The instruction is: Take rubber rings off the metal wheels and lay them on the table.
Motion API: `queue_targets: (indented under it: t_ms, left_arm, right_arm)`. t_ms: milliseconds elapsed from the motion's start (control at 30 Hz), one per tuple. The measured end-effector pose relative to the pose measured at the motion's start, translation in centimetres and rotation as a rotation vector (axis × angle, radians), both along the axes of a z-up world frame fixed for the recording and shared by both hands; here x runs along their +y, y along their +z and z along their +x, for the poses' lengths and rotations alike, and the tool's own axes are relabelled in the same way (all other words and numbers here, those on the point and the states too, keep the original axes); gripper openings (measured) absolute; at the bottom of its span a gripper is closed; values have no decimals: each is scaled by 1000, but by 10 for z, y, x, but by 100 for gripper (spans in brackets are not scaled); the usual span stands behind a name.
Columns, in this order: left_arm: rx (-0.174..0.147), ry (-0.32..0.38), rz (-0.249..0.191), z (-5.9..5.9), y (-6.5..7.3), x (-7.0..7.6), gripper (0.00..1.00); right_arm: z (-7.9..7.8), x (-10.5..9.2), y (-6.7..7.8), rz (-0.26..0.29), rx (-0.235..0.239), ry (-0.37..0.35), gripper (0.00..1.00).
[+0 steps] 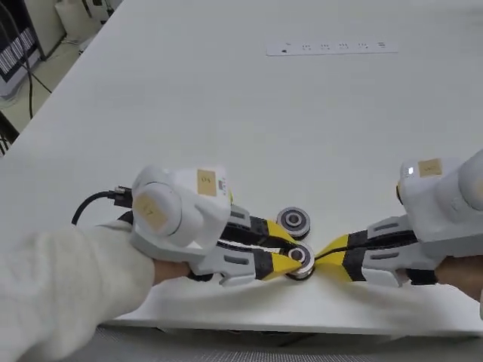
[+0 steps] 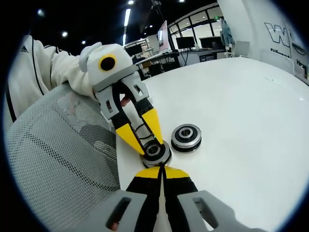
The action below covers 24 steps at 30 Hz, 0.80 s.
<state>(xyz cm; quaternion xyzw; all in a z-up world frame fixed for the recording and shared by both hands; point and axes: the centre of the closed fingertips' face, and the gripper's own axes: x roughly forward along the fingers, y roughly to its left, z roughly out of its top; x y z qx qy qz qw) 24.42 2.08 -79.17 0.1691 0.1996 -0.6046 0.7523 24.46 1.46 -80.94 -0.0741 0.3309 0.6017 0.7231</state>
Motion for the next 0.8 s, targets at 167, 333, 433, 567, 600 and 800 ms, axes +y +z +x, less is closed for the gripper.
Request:
queue_targets:
  t_ms: [167, 333, 433, 567, 600, 800]
  left_arm:
    - [-1, 1, -3, 0, 0, 0, 14]
    - [-3, 0, -4, 0, -1, 0, 14]
    - [-3, 0, -4, 0, -1, 0, 14]
    - [-3, 1, -5, 0, -1, 0, 14]
    - [-2, 1, -6, 0, -1, 0, 14]
    - [0, 4, -13, -1, -1, 0, 14]
  right_arm:
    - [0, -1, 2, 25, 38, -28, 0]
    - [2, -2, 4, 54, 90, -68, 0]
    - [1, -1, 5, 82, 134, -91, 0]
    - [1, -1, 6, 111, 199, -125, 0]
    - [1, -1, 6, 117, 211, -131, 0]
    - [1, 0, 11, 158, 253, -154, 0]
